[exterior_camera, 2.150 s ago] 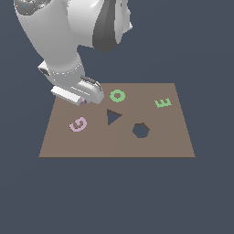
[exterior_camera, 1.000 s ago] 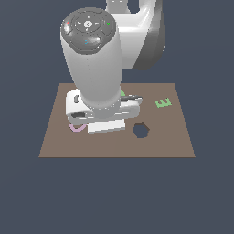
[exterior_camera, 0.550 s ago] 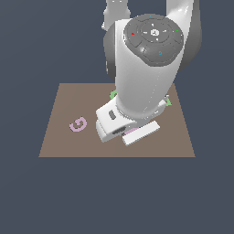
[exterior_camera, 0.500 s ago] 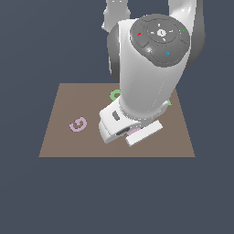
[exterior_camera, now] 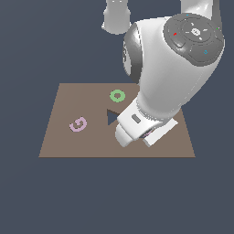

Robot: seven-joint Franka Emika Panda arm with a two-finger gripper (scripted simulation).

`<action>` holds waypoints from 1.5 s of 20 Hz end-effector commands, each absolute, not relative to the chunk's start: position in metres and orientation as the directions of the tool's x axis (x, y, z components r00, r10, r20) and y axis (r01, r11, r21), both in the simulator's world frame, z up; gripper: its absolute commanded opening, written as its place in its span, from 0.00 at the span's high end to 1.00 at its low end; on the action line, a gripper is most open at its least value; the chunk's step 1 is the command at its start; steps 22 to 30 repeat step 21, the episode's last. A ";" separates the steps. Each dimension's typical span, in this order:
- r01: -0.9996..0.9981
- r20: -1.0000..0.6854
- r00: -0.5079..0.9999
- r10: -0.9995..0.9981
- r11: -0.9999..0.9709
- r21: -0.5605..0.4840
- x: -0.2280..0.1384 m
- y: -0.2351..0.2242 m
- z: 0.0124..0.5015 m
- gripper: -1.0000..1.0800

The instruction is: Insert a designated object into the corresponding slot on a board.

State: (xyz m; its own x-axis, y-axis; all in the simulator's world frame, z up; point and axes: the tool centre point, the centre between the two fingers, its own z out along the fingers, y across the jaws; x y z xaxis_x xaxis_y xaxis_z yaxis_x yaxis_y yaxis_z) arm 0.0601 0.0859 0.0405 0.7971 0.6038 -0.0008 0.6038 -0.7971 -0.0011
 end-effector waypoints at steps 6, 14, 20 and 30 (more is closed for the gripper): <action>0.598 -0.001 0.801 0.598 -0.801 -0.001 0.060 0.084 0.040 1.00; 0.595 -0.001 0.804 0.595 -0.804 0.001 0.060 0.082 0.031 0.04; 0.595 -0.001 0.804 0.595 -0.804 0.001 0.060 0.082 0.031 0.04; 0.595 -0.001 0.804 0.595 -0.804 0.001 0.060 0.082 0.031 0.04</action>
